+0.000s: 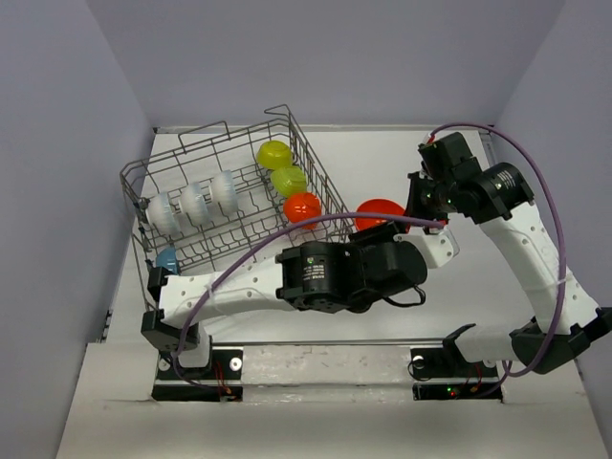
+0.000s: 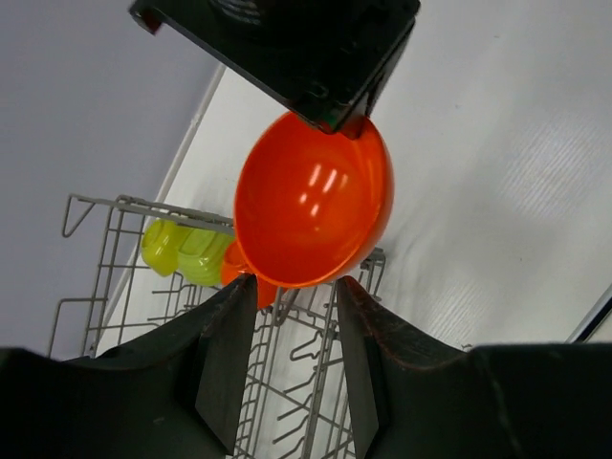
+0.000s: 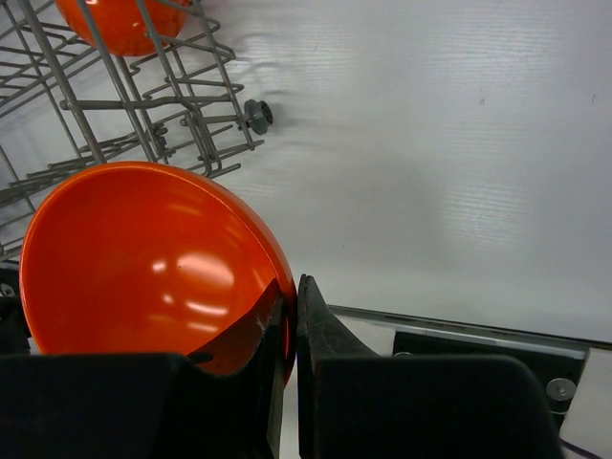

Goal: Load the bowls into the dish rack
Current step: Pass from the right arm to the left

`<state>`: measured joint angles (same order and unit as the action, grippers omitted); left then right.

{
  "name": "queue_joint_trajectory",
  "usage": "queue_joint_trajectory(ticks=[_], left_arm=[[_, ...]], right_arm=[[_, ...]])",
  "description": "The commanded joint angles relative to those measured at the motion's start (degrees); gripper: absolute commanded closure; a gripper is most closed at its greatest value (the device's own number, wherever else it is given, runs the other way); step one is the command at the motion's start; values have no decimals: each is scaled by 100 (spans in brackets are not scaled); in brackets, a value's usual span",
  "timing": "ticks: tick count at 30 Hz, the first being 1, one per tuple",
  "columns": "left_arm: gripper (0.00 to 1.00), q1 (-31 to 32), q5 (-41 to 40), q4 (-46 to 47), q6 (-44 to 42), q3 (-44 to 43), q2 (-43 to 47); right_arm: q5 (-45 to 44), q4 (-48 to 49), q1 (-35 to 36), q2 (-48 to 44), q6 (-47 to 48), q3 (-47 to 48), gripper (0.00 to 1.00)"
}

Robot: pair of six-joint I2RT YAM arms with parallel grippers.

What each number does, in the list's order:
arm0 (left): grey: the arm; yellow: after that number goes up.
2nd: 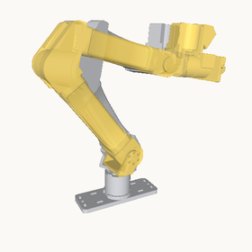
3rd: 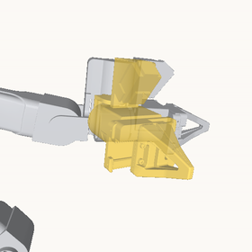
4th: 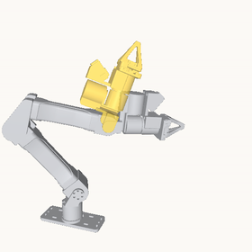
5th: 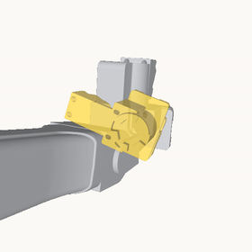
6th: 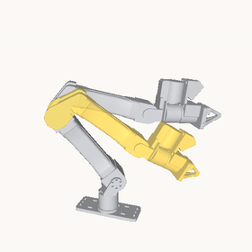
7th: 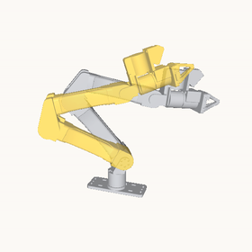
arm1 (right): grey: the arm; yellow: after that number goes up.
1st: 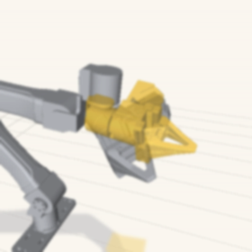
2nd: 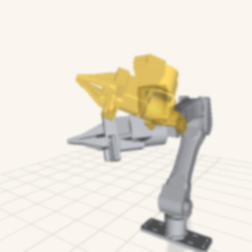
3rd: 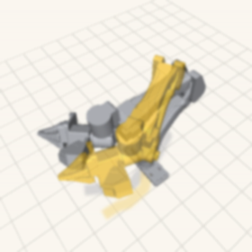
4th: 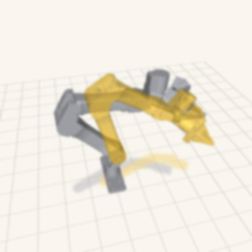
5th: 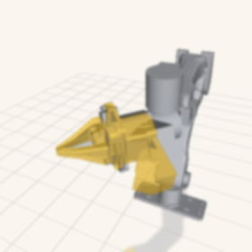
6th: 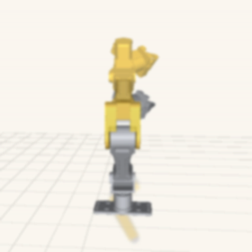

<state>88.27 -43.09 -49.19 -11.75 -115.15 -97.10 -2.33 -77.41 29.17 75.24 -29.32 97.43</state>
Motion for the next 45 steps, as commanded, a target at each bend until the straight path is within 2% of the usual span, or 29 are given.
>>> queue_joint_trajectory(ticks=[1,10,17,36,45], left_arm=[[48,-91,212,-363,-460,-683,-168],[48,-266,1240,-477,-671,-701,-520],[48,-310,1654,-521,-732,-614,-547],[48,-811,1233,-530,-671,-333,-644],[49,-961,1690,-478,-803,-262,-705]], right_arm=[[180,156,-34,-98,111,-31,99],[180,129,-34,25,119,119,99],[180,182,-34,25,163,49,99],[400,235,-34,-150,234,-286,99],[330,208,-34,-106,234,-119,99]])
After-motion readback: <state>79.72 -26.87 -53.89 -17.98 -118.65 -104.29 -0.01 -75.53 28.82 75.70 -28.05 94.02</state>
